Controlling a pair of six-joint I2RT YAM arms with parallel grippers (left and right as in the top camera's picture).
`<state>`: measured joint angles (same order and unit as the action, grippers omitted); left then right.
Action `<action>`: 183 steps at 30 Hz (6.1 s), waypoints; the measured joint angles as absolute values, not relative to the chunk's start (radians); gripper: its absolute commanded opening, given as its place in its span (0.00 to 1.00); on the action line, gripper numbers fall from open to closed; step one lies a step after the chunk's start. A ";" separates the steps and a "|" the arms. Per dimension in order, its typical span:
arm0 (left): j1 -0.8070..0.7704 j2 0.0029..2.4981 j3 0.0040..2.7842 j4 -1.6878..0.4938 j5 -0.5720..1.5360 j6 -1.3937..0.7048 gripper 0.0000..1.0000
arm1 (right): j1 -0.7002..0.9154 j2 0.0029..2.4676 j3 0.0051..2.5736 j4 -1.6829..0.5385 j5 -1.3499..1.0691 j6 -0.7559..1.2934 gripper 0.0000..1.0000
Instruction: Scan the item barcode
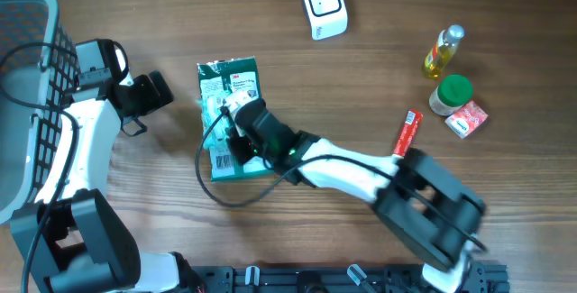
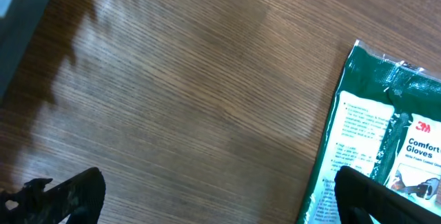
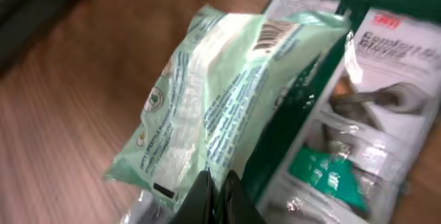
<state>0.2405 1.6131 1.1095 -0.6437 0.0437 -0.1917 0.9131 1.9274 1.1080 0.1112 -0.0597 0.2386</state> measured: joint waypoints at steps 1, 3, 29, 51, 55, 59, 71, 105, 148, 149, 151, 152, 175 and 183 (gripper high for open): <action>0.241 1.613 1.110 -0.645 0.044 -0.192 1.00 | 0.905 1.857 1.110 -0.004 -0.075 0.135 0.04; 0.241 1.613 1.110 -0.644 0.044 -0.192 1.00 | 0.884 1.763 1.116 -0.171 -0.105 -0.033 0.04; 0.241 1.613 1.110 -0.643 0.044 -0.192 1.00 | 0.639 1.723 1.152 -0.324 -0.474 0.264 0.04; 0.241 1.613 1.110 -0.643 0.044 -0.192 1.00 | 0.578 1.703 0.879 0.044 -0.762 0.599 0.04; 0.241 1.613 1.110 -0.643 0.044 -0.192 1.00 | 0.572 1.691 0.884 -0.083 -0.567 0.620 0.04; 0.241 1.613 1.110 -0.643 0.044 -0.192 1.00 | 0.572 1.715 0.844 -0.061 -0.461 0.687 0.04; 0.241 1.613 1.110 -0.644 0.044 -0.192 1.00 | 0.575 1.686 0.839 -0.001 -0.422 0.641 0.04; 0.241 1.613 1.110 -0.644 0.044 -0.192 1.00 | 0.649 1.747 1.100 -0.591 -0.159 0.474 0.22; 0.241 1.613 1.110 -0.643 0.044 -0.192 1.00 | 0.645 1.927 1.379 -0.849 0.080 0.092 0.92; 0.241 1.613 1.110 -0.643 0.044 -0.192 1.00 | 0.638 1.873 1.382 -0.860 0.064 0.091 0.92; 0.241 1.613 1.110 -0.643 0.044 -0.192 1.00 | 0.595 1.796 1.395 -0.887 -0.015 0.091 0.93; 0.241 1.613 1.110 -0.643 0.044 -0.192 1.00 | 0.543 1.772 1.402 -0.912 -0.080 0.092 0.92; 0.241 1.613 1.110 -0.643 0.044 -0.192 1.00 | 0.279 1.768 0.915 -0.295 -0.374 0.392 0.44; 0.241 1.613 1.110 -0.643 0.044 -0.192 1.00 | 0.279 1.768 0.826 -0.137 -0.403 0.495 0.27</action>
